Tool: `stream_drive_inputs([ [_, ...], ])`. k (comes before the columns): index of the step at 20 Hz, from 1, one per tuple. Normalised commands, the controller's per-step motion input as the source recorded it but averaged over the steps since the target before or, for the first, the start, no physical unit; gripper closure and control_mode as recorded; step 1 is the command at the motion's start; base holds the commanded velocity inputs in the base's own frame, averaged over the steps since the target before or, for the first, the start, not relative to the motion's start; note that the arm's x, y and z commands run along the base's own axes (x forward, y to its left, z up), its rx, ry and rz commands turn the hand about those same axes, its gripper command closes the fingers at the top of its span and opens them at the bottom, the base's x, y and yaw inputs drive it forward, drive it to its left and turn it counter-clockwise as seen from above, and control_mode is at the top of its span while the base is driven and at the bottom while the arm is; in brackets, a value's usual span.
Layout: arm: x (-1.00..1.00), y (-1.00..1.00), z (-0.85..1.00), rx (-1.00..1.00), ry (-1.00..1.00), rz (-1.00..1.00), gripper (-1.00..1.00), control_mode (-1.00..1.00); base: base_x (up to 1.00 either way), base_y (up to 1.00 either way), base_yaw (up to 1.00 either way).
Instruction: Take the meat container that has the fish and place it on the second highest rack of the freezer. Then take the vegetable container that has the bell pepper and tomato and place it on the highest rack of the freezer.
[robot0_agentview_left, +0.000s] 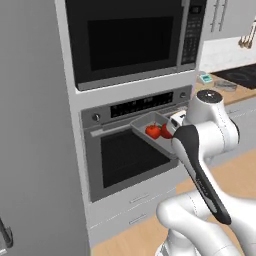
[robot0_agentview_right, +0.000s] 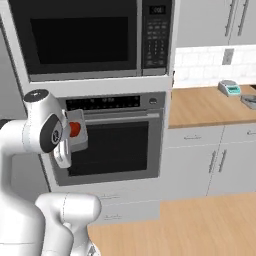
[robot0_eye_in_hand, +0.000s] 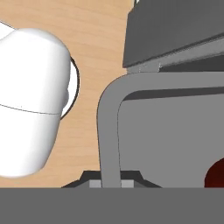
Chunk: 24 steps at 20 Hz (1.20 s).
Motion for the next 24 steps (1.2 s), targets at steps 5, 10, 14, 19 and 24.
stream_drive_inputs([
  [5,0.00,0.00,0.00,0.00,0.00,0.00,1.00,1.00,-0.28,0.96,0.12],
  [10,0.00,0.00,0.00,0.00,0.00,0.00,1.00,1.00,-0.50,0.83,0.07],
  [14,0.00,0.00,0.00,0.00,0.00,0.00,1.00,1.00,0.00,0.98,0.09],
  [19,0.00,0.00,0.00,0.00,0.00,0.00,1.00,1.00,0.00,0.80,0.11],
  [24,0.00,0.00,0.00,0.00,0.00,0.00,1.00,1.00,0.00,0.21,0.16],
])
